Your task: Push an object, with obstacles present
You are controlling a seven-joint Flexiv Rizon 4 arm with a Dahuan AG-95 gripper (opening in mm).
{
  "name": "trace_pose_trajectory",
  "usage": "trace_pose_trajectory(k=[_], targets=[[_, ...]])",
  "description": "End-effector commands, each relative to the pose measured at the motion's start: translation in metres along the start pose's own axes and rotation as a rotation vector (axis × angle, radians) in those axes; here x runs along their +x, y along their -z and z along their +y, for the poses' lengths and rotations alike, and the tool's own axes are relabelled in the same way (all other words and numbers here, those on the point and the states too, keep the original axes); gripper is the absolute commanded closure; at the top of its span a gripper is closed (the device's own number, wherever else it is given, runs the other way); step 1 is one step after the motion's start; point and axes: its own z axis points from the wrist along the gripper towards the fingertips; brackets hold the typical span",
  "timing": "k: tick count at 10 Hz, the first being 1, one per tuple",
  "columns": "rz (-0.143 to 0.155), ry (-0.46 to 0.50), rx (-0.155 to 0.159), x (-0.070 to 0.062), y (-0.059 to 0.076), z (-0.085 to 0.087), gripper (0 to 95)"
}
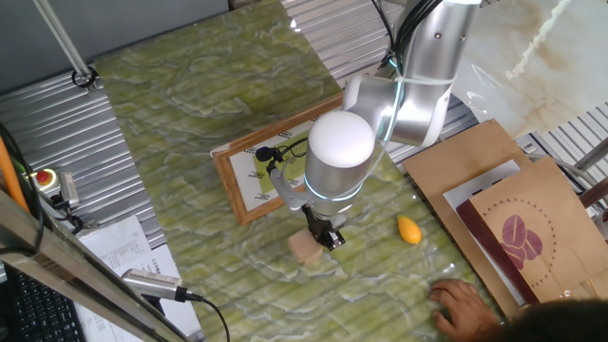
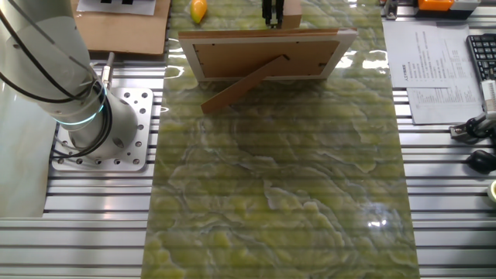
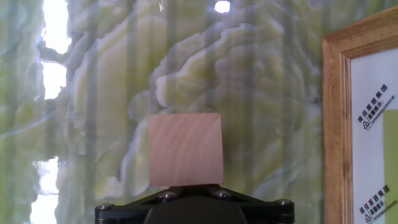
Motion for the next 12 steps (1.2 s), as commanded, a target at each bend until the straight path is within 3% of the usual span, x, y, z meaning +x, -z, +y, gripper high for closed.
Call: trace_pose_trajectory(k=[1,6,12], targets=[[-0.017,0.018,0.000,-0.002,0.002,0.000,95.0],[-0.040,0.016,0.001,-0.005,0.000,0.001,95.0],[-0.042,0.001,-0.001,-0.017,0.005,0.002,95.0]])
